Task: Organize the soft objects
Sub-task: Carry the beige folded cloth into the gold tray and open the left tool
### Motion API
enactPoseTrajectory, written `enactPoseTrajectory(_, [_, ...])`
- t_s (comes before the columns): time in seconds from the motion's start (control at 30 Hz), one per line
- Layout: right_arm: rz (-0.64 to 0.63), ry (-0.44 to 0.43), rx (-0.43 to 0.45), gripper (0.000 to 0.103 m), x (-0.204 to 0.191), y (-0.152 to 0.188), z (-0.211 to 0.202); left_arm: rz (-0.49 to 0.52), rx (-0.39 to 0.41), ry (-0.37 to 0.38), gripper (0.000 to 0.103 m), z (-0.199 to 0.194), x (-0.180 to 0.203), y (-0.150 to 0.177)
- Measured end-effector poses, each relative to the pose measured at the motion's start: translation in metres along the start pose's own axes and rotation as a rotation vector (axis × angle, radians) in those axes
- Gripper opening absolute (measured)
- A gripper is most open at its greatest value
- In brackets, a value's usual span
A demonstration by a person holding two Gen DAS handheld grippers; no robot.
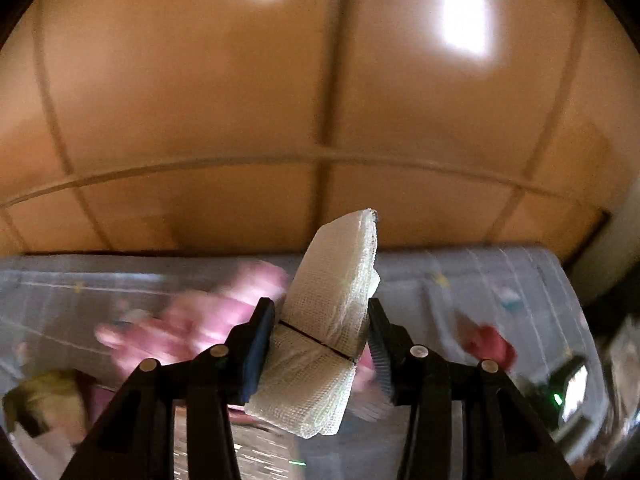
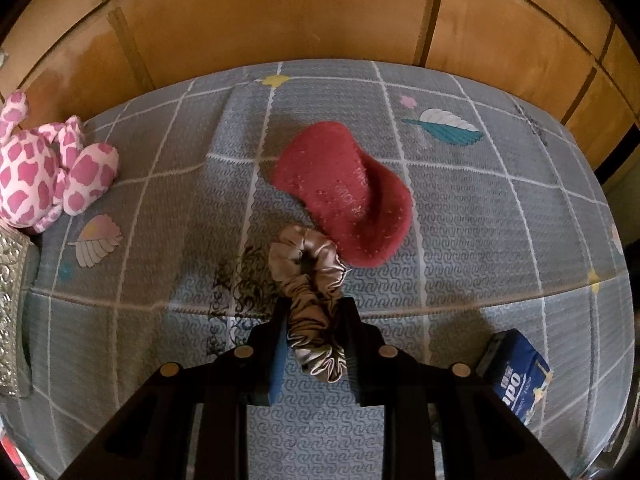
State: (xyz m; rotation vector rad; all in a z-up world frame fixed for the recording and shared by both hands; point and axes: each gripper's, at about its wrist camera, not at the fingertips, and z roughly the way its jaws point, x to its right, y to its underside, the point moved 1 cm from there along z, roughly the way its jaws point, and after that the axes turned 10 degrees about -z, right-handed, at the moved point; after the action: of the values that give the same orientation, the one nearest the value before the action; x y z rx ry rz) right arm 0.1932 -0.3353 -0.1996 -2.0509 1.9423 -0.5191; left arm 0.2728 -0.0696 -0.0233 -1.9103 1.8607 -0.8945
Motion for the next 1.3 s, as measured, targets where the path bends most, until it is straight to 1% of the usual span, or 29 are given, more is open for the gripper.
enactPoseTrajectory(0.03, [-0.004,0.003,0.000,0.024,-0.002,0.000,0.000,-0.029,0.013,-0.029,0.046,0.000,-0.017,-0.013])
enactPoseTrajectory(0.1, [-0.007,0.005,0.000,0.024,-0.004,0.001,0.002,-0.069,0.033,-0.066,0.046,-0.003,-0.041,-0.026])
enactPoseTrajectory(0.13, [-0.009,0.007,0.001,0.024,-0.006,0.001,0.003,-0.098,0.048,-0.095,0.046,-0.007,-0.061,-0.031])
enactPoseTrajectory(0.17, [-0.012,0.009,0.001,0.024,-0.008,0.002,0.004,-0.116,0.057,-0.113,0.046,-0.010,-0.074,-0.034])
enactPoseTrajectory(0.23, [-0.020,0.015,0.001,0.024,-0.010,0.002,0.003,-0.161,0.075,-0.161,0.046,-0.017,-0.106,-0.037])
enactPoseTrajectory(0.3, [-0.031,0.023,0.003,0.024,-0.012,0.002,0.003,-0.195,0.088,-0.197,0.046,-0.023,-0.129,-0.032])
enactPoseTrajectory(0.33, [-0.037,0.028,0.004,0.024,-0.014,0.002,0.003,-0.217,0.096,-0.215,0.046,-0.031,-0.148,-0.027])
enactPoseTrajectory(0.47, [-0.057,0.043,0.009,0.024,-0.022,0.004,0.003,-0.251,0.116,-0.240,0.046,-0.054,-0.187,0.000])
enactPoseTrajectory(0.53, [-0.070,0.055,0.012,0.024,-0.025,0.004,0.002,-0.270,0.127,-0.238,0.046,-0.070,-0.207,0.019])
enactPoseTrajectory(0.6, [-0.080,0.063,0.014,0.024,-0.027,0.005,0.003,-0.301,0.131,-0.217,0.046,-0.084,-0.222,0.039])
enactPoseTrajectory(0.7, [-0.092,0.076,0.019,0.024,-0.032,0.007,0.003,-0.366,0.132,-0.187,0.046,-0.106,-0.251,0.072])
enactPoseTrajectory(0.77, [-0.099,0.084,0.021,0.024,-0.034,0.008,0.003,-0.419,0.134,-0.181,0.046,-0.128,-0.274,0.101])
enactPoseTrajectory(0.87, [-0.111,0.099,0.026,0.024,-0.038,0.010,0.004,-0.519,0.115,-0.174,0.046,-0.147,-0.307,0.144])
enactPoseTrajectory(0.97, [-0.125,0.118,0.031,0.024,-0.045,0.012,0.006,-0.582,0.089,-0.178,0.046,-0.153,-0.325,0.177])
enactPoseTrajectory(1.03, [-0.130,0.130,0.034,0.024,-0.049,0.014,0.006,-0.621,0.070,-0.167,0.047,-0.153,-0.334,0.195])
enactPoseTrajectory(1.07, [-0.131,0.134,0.034,0.023,-0.050,0.014,0.005,-0.628,0.064,-0.174,0.047,-0.151,-0.336,0.199])
enactPoseTrajectory(1.17, [-0.132,0.146,0.038,0.023,-0.054,0.016,0.005,-0.654,0.025,-0.177,0.047,-0.133,-0.340,0.206])
enactPoseTrajectory(1.3, [-0.129,0.151,0.040,0.023,-0.058,0.017,0.004,-0.647,-0.009,-0.196,0.051,-0.106,-0.336,0.197])
